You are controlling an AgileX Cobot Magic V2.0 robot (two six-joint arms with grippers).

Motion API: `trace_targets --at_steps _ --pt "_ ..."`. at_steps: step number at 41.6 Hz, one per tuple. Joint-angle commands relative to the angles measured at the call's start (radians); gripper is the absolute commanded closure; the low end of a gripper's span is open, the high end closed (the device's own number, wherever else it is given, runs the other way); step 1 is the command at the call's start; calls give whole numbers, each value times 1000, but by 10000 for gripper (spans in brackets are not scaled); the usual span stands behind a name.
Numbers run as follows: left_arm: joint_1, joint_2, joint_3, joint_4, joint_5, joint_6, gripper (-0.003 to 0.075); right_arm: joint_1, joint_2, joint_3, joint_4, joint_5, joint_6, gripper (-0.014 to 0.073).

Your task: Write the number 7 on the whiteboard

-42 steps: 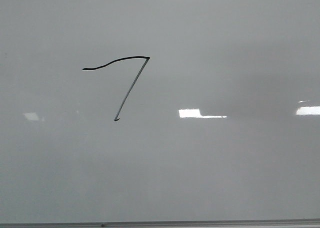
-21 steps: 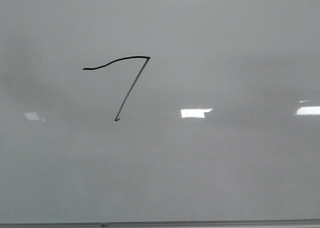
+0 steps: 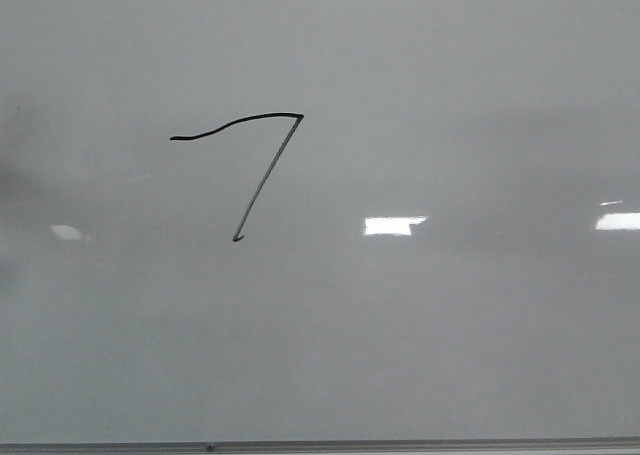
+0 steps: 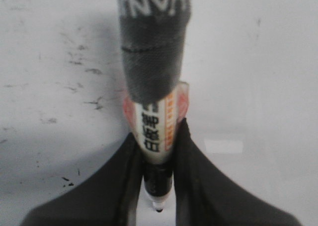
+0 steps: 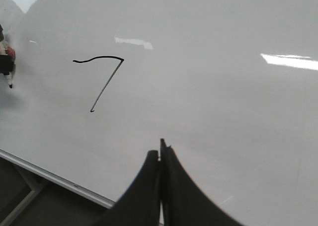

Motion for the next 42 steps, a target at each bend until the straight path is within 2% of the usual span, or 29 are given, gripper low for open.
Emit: trace_targets --at_steps 1,5,8,14,22,26,32,35,42 --pt "1 -24 -34 -9 -60 -3 481 -7 5 -25 19 -62 -4 662" --pt "1 -54 -34 -9 -54 -3 337 -7 5 -25 17 -57 -4 662" --pt "1 -82 -34 -8 -54 -1 284 -7 5 -25 17 -57 -4 662" --pt "20 -132 -34 -8 -35 -1 273 -7 5 -25 17 -57 -4 662" --pt "22 -288 -32 35 146 -1 273 -7 5 -25 17 -64 -4 662" --pt "22 -417 -11 95 171 -1 274 -7 5 -25 17 -67 -4 662" --pt "22 -645 23 94 171 -1 307 -6 5 -25 17 -70 -4 662" --pt "22 -752 49 94 174 -1 356 -6 5 -25 17 -69 -4 662" --pt "22 -987 114 94 248 -1 567 -6 5 -25 17 -63 -4 662"
